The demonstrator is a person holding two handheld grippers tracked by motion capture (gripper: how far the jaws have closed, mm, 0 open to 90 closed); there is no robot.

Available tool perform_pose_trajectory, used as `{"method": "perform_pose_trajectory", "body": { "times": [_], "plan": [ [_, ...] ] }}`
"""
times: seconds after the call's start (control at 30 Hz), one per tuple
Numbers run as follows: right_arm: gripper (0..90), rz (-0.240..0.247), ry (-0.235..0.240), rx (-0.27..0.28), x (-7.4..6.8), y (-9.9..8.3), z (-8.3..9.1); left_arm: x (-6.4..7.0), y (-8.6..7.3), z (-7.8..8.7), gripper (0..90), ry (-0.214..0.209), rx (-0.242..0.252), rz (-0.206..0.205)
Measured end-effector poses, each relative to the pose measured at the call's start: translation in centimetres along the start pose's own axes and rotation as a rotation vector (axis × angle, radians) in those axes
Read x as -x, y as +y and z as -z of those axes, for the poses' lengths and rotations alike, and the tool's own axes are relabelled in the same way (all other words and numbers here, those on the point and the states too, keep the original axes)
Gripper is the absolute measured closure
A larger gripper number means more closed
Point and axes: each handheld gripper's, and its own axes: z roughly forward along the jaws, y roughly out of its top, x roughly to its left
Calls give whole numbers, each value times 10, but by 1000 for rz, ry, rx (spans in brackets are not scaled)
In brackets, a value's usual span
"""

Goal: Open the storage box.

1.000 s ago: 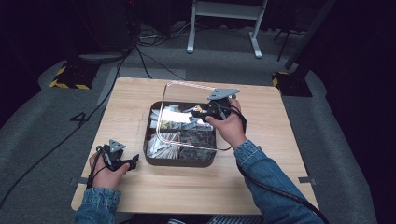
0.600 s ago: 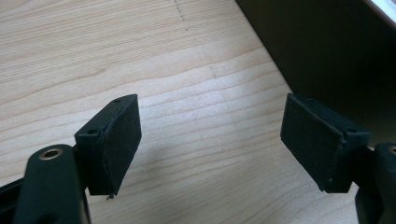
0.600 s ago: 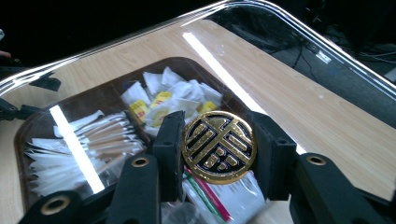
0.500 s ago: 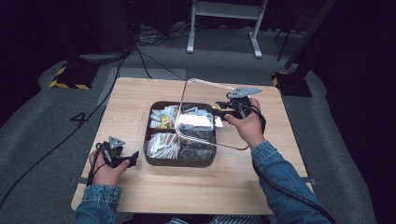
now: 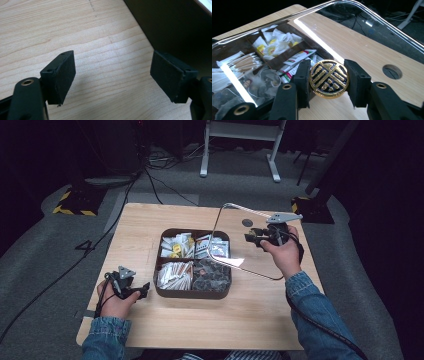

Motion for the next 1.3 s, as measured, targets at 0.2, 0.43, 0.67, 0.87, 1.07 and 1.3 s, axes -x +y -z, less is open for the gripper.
{"method": "perform_pose_trajectory", "body": {
  "times": [0.2,0.43,0.67,0.87,1.07,1.3],
  "plan": [
    [588,-23,-29,-13,14,-6,7,-1,-1,0,207,-2,5,-1],
    [588,-45,-59,-37,33,-15,14,-2,-2,1,212,-1,21,-5],
    [588,-87,-100,-53,49,-31,18,-1,-2,1,215,-3,22,-6],
    [588,-111,-116,-71,59,-48,19,-2,-2,2,224,-5,25,-2],
    [588,-133,-139,-94,67,-69,20,-2,-2,2,229,-9,28,-4],
    [588,-159,-152,-123,75,-93,17,-2,-3,1,231,-7,24,-3]
  ]
}}
